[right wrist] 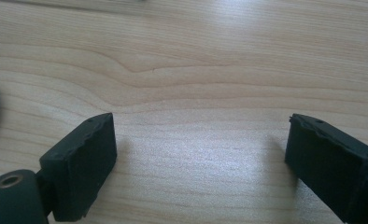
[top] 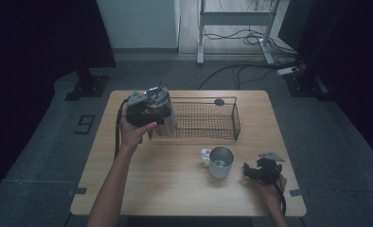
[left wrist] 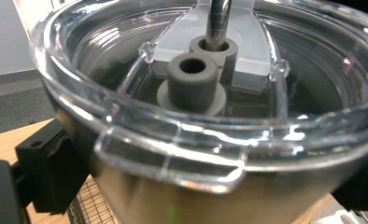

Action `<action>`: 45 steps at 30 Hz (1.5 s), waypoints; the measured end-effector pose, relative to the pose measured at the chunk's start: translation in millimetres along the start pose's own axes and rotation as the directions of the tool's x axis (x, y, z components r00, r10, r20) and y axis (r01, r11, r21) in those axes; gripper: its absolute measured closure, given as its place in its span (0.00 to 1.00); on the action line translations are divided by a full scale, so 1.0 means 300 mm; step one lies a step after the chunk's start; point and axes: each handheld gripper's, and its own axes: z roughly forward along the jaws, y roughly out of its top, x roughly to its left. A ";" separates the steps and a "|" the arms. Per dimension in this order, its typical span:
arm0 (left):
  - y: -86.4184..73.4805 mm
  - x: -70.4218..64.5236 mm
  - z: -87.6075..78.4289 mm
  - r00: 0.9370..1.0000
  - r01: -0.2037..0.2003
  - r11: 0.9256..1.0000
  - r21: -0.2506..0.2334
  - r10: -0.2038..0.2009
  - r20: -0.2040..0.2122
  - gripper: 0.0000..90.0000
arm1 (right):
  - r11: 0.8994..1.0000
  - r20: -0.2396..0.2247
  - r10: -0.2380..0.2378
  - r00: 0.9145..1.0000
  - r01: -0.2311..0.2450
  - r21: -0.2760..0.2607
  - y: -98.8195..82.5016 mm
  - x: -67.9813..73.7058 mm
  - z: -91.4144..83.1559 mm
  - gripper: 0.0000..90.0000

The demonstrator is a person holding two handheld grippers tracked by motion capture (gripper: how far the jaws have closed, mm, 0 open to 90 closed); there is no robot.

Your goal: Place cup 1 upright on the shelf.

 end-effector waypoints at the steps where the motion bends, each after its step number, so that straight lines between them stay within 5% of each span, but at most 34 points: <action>1: 0.002 0.001 0.004 1.000 -0.002 1.000 0.002 0.002 0.000 0.05 | 1.000 0.000 0.000 1.000 0.000 0.000 0.000 0.000 0.000 0.10; 16: 0.051 0.018 0.050 1.000 -0.007 1.000 0.013 0.007 -0.021 0.05 | 1.000 0.000 -0.003 1.000 0.003 -0.006 -0.001 0.000 0.000 0.11; 45: 0.062 0.054 0.163 0.999 -0.008 0.999 0.041 0.010 -0.051 0.05 | 1.000 0.004 0.002 1.000 -0.002 -0.005 -0.002 0.000 -0.001 0.11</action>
